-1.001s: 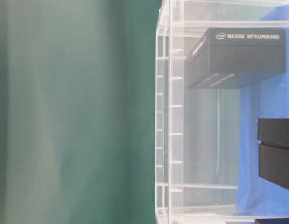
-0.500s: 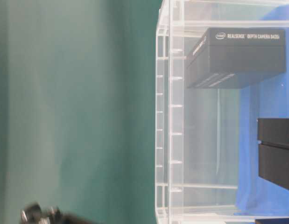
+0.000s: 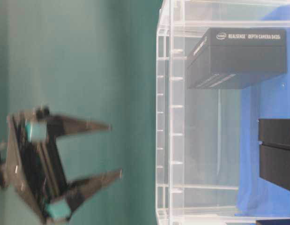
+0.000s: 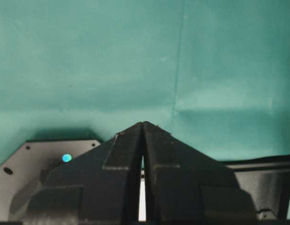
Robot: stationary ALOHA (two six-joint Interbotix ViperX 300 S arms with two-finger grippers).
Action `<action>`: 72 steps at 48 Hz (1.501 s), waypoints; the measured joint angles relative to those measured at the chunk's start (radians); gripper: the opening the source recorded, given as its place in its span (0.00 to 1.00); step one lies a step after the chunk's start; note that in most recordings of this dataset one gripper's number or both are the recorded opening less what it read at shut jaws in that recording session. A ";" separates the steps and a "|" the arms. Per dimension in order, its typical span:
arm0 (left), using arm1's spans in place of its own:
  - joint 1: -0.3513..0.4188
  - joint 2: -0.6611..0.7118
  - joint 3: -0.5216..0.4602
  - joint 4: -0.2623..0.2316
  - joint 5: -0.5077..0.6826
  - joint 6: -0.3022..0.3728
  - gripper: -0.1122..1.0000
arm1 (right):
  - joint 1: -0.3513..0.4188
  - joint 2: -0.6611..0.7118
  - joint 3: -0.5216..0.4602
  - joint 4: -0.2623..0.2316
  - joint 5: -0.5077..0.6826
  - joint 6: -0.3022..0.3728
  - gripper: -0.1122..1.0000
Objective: Take the box out of the case with the left arm.
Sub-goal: 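Reach the left gripper over the right black box in the case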
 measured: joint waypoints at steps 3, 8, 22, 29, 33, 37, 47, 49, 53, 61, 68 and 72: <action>-0.005 0.046 -0.061 0.000 0.003 -0.003 0.97 | 0.000 -0.006 0.008 -0.002 0.000 0.000 0.10; -0.015 0.124 -0.166 0.000 0.015 0.002 0.97 | 0.000 -0.011 0.017 -0.005 0.000 -0.002 0.10; -0.041 0.328 -0.451 -0.002 0.091 0.003 0.97 | 0.000 -0.020 0.034 -0.008 -0.002 -0.002 0.10; -0.054 0.405 -0.549 0.000 0.098 0.009 0.97 | 0.000 -0.021 0.034 -0.008 -0.002 -0.002 0.10; -0.060 0.436 -0.592 0.000 0.107 0.009 0.97 | 0.000 -0.021 0.034 -0.008 -0.002 -0.002 0.10; -0.063 0.451 -0.615 -0.002 0.127 0.014 0.97 | 0.000 -0.021 0.034 -0.008 0.000 -0.002 0.10; -0.064 0.456 -0.620 -0.002 0.170 0.023 0.97 | 0.000 -0.021 0.034 -0.008 -0.002 -0.002 0.10; -0.064 0.456 -0.620 0.000 0.175 0.023 0.97 | 0.000 -0.021 0.034 -0.008 -0.002 -0.002 0.10; -0.064 0.456 -0.620 0.000 0.176 0.021 0.97 | 0.000 -0.021 0.034 -0.008 -0.002 -0.002 0.10; -0.064 0.456 -0.620 0.000 0.176 0.020 0.97 | 0.000 -0.021 0.034 -0.008 -0.002 -0.002 0.10; -0.064 0.456 -0.620 0.000 0.178 0.015 0.97 | 0.000 -0.023 0.035 -0.008 -0.002 -0.002 0.10; -0.064 0.456 -0.620 0.000 0.178 0.012 0.97 | 0.000 -0.021 0.034 -0.008 -0.002 -0.002 0.10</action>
